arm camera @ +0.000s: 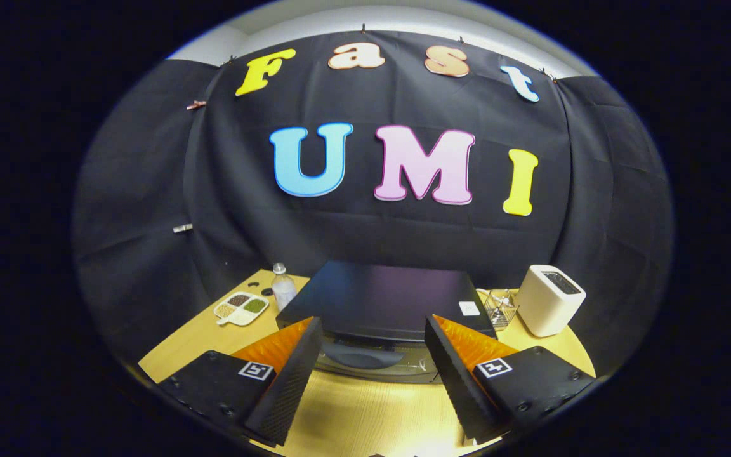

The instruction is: Open the toaster oven, put the food inside, and close the toaster oven door.

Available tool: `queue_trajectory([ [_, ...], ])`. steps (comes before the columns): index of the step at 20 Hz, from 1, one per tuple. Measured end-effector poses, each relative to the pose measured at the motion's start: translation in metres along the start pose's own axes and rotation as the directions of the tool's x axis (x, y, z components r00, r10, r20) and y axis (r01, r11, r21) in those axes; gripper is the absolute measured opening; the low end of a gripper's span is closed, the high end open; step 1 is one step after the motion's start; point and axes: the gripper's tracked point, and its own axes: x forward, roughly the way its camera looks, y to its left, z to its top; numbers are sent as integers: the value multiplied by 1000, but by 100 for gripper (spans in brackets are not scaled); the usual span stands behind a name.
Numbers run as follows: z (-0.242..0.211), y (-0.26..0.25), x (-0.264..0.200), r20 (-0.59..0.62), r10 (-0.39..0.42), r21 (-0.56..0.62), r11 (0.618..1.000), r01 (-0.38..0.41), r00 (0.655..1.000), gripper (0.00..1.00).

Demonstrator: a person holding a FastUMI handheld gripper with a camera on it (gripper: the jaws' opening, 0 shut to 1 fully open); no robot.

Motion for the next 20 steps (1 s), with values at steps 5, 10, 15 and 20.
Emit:
queue_trajectory([
  [5,49,-39,-33,81,-78,40,996,75,994,99],
  [10,75,-68,-57,120,-130,66,990,123,984,99],
  [15,76,-90,-61,121,-180,104,980,168,976,99],
  [20,65,-99,-57,96,-192,115,977,181,977,98],
])
